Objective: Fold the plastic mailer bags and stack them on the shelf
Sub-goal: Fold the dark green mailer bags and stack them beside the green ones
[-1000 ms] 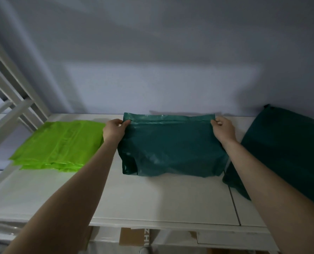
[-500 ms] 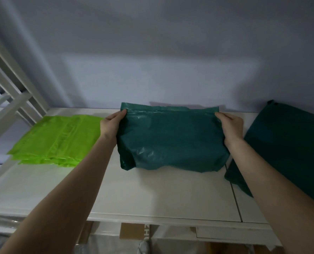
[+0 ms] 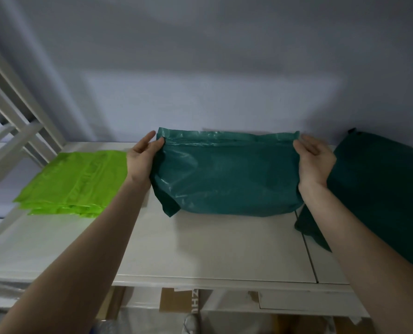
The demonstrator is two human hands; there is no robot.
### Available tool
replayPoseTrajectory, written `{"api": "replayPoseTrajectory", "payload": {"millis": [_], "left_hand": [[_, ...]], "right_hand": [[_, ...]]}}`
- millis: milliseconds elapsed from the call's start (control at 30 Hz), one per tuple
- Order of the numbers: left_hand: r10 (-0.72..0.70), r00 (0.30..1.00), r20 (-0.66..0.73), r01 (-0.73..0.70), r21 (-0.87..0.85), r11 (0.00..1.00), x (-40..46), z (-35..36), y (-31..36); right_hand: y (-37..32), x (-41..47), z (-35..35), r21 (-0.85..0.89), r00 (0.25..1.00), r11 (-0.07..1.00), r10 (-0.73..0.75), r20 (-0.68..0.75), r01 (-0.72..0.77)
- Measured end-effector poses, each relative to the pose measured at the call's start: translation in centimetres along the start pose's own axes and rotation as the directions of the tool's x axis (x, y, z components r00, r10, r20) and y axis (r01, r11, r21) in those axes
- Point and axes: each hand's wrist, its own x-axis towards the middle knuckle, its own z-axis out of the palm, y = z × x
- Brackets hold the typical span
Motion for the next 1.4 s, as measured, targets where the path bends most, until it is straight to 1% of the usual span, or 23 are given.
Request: {"api": "replayPoseTrajectory", "payload": {"millis": [133, 233, 300, 400, 500, 633, 767, 967, 1067, 1233, 1333, 1400], "left_hand": [[-0.087, 0.994, 0.064, 0.083, 0.055, 0.995, 0.0, -0.3, 0.4], [-0.157, 0.987, 0.042, 0.151, 0.125, 0.981, 0.3, -0.4, 0.7], [-0.174, 0.985, 0.021, 0.169, 0.144, 0.975, 0.3, -0.5, 0.9], [-0.118, 0.992, 0.036, 0.112, 0.138, 0.984, 0.1, -0.7, 0.8], [-0.076, 0.997, -0.001, 0.075, 0.171, 0.982, 0.1, -1.0, 0.7], [-0.028, 0.999, -0.034, 0.036, 0.260, 0.965, 0.3, -0.9, 0.4], [-0.013, 0.997, -0.074, 0.037, 0.329, 0.943, 0.3, -0.7, 0.3], [-0.114, 0.992, -0.051, 0.124, 0.349, 0.929, 1.0, -1.0, 0.1], [-0.118, 0.991, -0.067, 0.134, 0.379, 0.916, 1.6, -0.7, -0.5], [-0.113, 0.991, -0.068, 0.130, 0.377, 0.917, 2.4, -0.3, -1.0], [-0.163, 0.986, -0.027, 0.163, 0.311, 0.936, 2.7, -0.8, -0.7], [-0.188, 0.982, -0.012, 0.182, 0.320, 0.930, 2.5, -1.2, -0.6]], "right_hand": [[0.1, 0.0, -0.2, -0.053, 0.998, 0.998, 0.035, 0.047, -0.032], [-0.2, -0.2, -0.5, -0.057, 0.992, 0.994, 0.096, 0.084, -0.091], [-0.4, -0.2, -0.7, -0.053, 0.983, 0.991, 0.128, 0.132, -0.122], [-0.5, -0.3, -0.9, -0.129, 0.979, 0.987, 0.113, 0.168, -0.092], [-0.2, 0.0, -1.1, -0.219, 0.988, 0.975, 0.059, 0.140, -0.027], [0.1, 0.4, -0.9, -0.421, 0.990, 0.902, -0.046, 0.130, 0.097], [0.1, 0.3, -0.5, -0.512, 0.989, 0.851, -0.049, 0.140, 0.114], [0.3, 0.4, -0.2, -0.494, 0.985, 0.868, 0.128, 0.113, -0.056], [0.7, 0.5, 0.0, -0.469, 0.983, 0.879, 0.152, 0.107, -0.085], [0.9, 1.0, 0.1, -0.411, 0.983, 0.909, 0.132, 0.127, -0.069], [1.0, 1.5, -0.1, -0.374, 0.972, 0.922, 0.174, 0.158, -0.104], [0.9, 1.7, -0.5, -0.377, 0.958, 0.916, 0.219, 0.184, -0.137]]}}
